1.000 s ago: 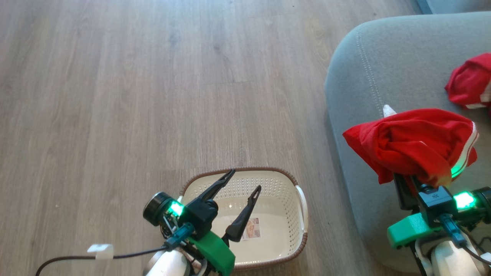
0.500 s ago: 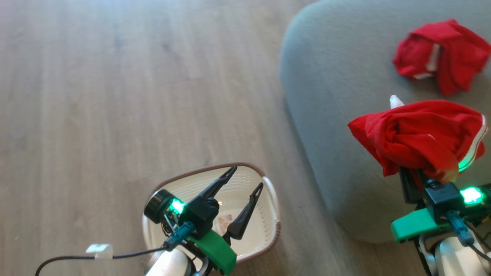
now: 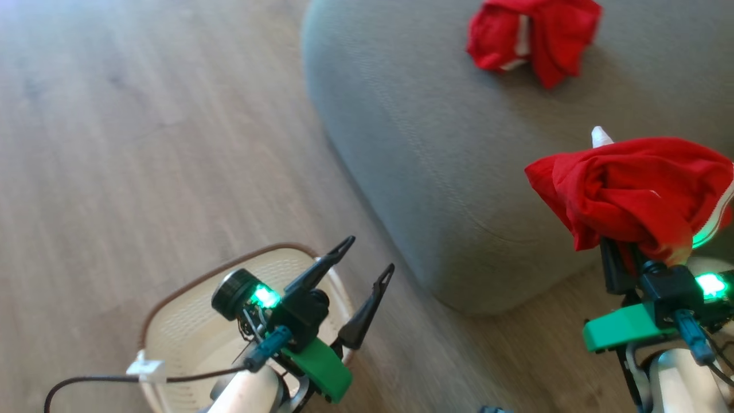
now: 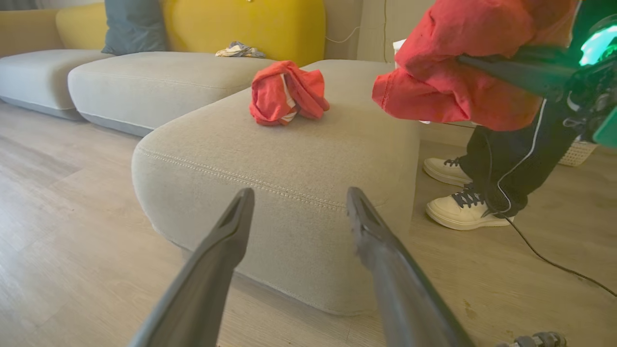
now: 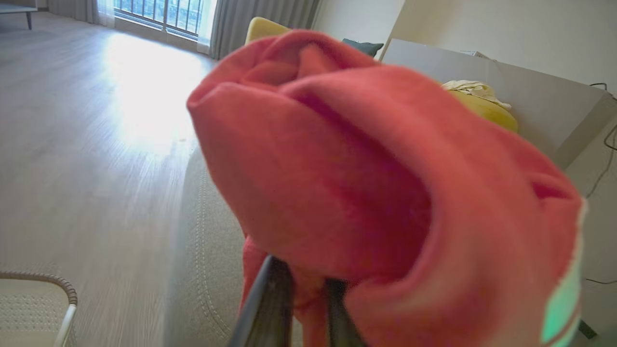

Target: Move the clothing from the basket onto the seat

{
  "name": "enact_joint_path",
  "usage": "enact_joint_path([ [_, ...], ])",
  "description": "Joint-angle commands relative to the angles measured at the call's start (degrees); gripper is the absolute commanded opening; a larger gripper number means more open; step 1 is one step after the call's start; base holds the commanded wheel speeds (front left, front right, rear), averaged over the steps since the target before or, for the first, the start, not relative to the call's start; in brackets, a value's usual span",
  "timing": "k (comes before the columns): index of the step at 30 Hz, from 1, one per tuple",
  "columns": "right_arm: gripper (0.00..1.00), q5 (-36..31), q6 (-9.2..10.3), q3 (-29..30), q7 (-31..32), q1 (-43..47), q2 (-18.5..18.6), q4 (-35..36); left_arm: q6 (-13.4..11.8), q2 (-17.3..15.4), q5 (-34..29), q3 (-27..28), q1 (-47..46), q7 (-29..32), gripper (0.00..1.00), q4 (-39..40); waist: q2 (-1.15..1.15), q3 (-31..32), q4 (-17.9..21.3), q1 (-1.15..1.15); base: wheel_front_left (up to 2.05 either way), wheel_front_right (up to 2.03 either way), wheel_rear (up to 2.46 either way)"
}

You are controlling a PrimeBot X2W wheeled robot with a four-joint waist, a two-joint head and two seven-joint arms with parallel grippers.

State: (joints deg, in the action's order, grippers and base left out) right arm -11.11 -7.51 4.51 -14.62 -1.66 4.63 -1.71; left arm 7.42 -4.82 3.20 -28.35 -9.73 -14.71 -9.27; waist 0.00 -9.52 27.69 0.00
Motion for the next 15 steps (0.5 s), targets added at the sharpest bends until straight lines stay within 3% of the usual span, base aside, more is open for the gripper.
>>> enact_joint_path([
  [1,0.00,0.0,0.02,-0.4,-0.4,-1.5,-0.1,2.6,0.1,-0.6,-0.5,0.5,-2.9,-0.3,1.00,2.2,0.00,-2.0,2.6,0.00,0.00,0.00,0.00],
  [15,0.00,0.2,0.02,3.0,-0.4,0.7,-1.6,5.4,0.1,-1.7,0.9,-3.2,-6.3,-0.3,1.00,2.1,0.00,-5.0,3.4,0.00,0.00,0.00,0.00],
])
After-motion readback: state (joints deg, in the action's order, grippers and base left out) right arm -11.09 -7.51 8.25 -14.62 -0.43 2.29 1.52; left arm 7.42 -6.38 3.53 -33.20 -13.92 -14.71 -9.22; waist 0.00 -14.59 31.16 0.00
